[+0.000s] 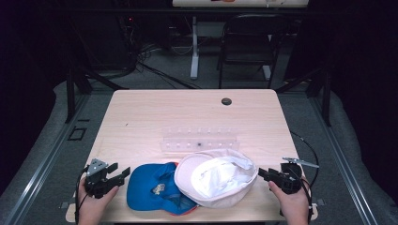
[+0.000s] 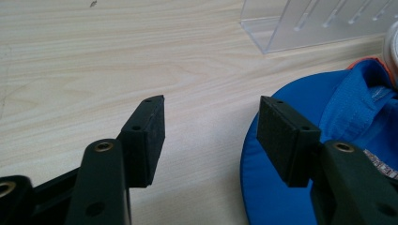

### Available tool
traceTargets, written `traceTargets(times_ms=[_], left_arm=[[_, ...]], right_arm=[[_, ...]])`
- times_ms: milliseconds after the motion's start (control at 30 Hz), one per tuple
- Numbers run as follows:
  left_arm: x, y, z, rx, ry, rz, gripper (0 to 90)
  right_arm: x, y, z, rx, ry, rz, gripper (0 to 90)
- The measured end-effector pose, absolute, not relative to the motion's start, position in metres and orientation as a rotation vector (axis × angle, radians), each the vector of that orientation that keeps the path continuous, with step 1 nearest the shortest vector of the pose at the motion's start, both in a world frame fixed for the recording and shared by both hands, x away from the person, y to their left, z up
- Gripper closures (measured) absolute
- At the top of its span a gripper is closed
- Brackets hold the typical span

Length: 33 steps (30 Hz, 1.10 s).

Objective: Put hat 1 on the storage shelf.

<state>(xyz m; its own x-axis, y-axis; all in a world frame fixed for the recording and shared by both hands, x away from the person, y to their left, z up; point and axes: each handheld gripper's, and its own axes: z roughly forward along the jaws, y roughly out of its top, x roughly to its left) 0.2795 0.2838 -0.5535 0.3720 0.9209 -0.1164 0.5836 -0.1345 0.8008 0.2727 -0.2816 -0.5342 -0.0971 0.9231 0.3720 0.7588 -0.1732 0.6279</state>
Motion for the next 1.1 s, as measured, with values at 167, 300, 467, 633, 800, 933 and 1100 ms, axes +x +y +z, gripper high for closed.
traceTargets(times_ms=[167,300,467,633,800,933,1100], left_arm=[[0.279,0.283,-0.553,1.839,1.306,0.523,43.7],[0.278,0.283,-0.553,1.844,1.303,0.514,44.2],[0.276,0.281,-0.552,1.847,1.289,0.51,44.9],[0.276,0.278,-0.553,1.845,1.283,0.507,45.0],[0.276,0.276,-0.554,1.853,1.276,0.494,45.0],[0.275,0.275,-0.555,1.864,1.272,0.48,45.0],[0.275,0.273,-0.555,1.867,1.263,0.484,45.0]], right_arm=[[0.273,-0.28,-0.532,1.936,1.924,1.091,52.1],[0.27,-0.283,-0.521,1.974,1.929,1.132,52.0],[0.268,-0.283,-0.501,1.986,1.963,1.187,51.9],[0.265,-0.283,-0.488,1.982,2.003,1.216,51.2],[0.262,-0.279,-0.479,2.009,2.015,1.236,51.2],[0.262,-0.277,-0.471,2.036,2.039,1.266,50.2],[0.264,-0.268,-0.479,2.094,2.052,1.236,51.0]])
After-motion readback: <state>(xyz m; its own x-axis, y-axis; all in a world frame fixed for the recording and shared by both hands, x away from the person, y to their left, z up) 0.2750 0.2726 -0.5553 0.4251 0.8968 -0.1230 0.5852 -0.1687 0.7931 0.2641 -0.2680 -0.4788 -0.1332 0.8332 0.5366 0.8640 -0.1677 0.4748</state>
